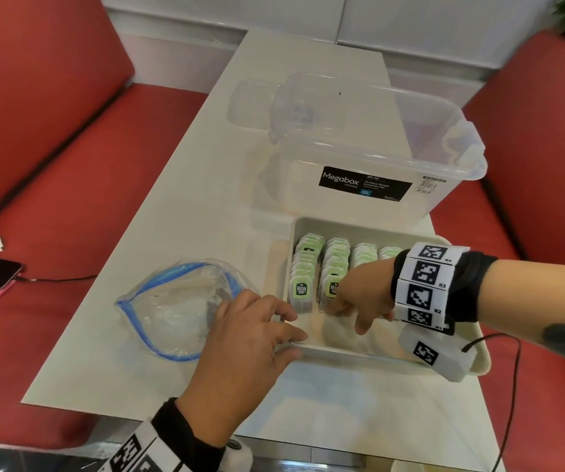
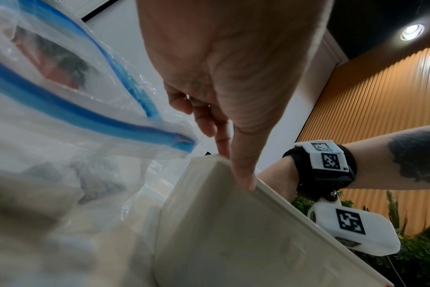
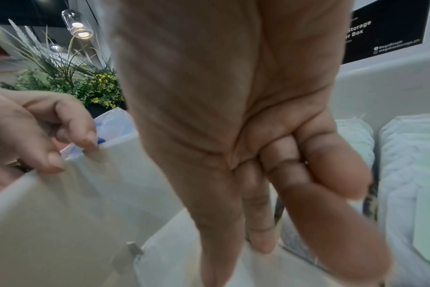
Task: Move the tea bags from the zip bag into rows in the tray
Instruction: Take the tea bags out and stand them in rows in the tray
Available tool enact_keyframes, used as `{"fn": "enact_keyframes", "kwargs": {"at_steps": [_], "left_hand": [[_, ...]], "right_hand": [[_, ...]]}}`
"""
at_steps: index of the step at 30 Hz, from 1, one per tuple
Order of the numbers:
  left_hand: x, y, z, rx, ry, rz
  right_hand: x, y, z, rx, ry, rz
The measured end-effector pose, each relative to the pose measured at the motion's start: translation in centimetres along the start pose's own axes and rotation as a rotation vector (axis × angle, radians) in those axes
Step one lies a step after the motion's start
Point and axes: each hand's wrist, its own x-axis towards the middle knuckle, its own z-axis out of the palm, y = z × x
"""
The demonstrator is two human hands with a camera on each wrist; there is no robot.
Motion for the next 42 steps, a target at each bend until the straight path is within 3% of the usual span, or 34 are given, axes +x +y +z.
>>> {"fn": "enact_keyframes", "kwargs": {"at_steps": [3, 6, 9, 11, 15, 18, 21, 26, 32, 37, 39, 40, 41, 42], "left_hand": [[-0.3, 0.1, -0.2, -0.029, 0.01, 0.003], [-0.8, -0.3, -1.6, -0.118, 0.113, -0.033], [-1.6, -2.1, -4.6, -0.078, 0.326, -0.159], [-2.4, -3.9, -6.3, 0.03, 0.417, -0.313], [-4.4, -7.1, -6.9, 0.021, 0.264, -0.56], [-5.0, -8.2, -6.0, -0.061, 0.164, -0.585], [-5.1, -7.4, -5.8, -0.063, 0.162, -0.549], [-5.8, -4.8, -6.6, -0.011, 0.139, -0.502], [-7.0, -4.2, -7.3, -0.021, 0.101, -0.476], [-7.6, -4.7, -7.8, 0.034, 0.078, -0.472], [-7.8, -4.8, -8.1, 0.049, 0.081, -0.499], [-7.9, -4.8, -8.3, 0.052, 0.086, -0.505], [-8.0, -4.8, -8.5, 0.054, 0.091, -0.505], [-8.1, -4.8, -8.7, 0.053, 0.092, -0.504]], "right_hand": [[0.0, 0.0, 0.1, 0.084, 0.004, -0.019], [-0.2, 0.0, -0.1, 0.101, 0.033, -0.002], [-1.5, 0.1, -1.2, 0.183, 0.099, 0.002], [-2.6, 0.1, -2.1, 0.299, 0.2, 0.016], [-4.9, -2.0, -4.0, 0.359, 0.547, 0.0], [-6.1, -6.4, -5.0, 0.46, 0.723, -0.061], [-4.5, -12.1, -4.5, 0.565, 0.829, -0.131], [0.8, -18.3, -3.6, 0.21, 0.728, -0.038], [6.3, -19.0, -4.9, -0.012, 0.602, 0.139], [7.1, -18.9, -6.0, 0.335, 0.673, 0.185], [7.5, -19.9, -5.9, 0.249, 0.676, 0.206], [7.6, -20.8, -6.5, 0.142, 0.605, 0.227], [7.3, -22.5, -6.9, 0.017, 0.421, 0.252], [6.8, -23.9, -6.1, 0.019, 0.146, 0.269]]}}
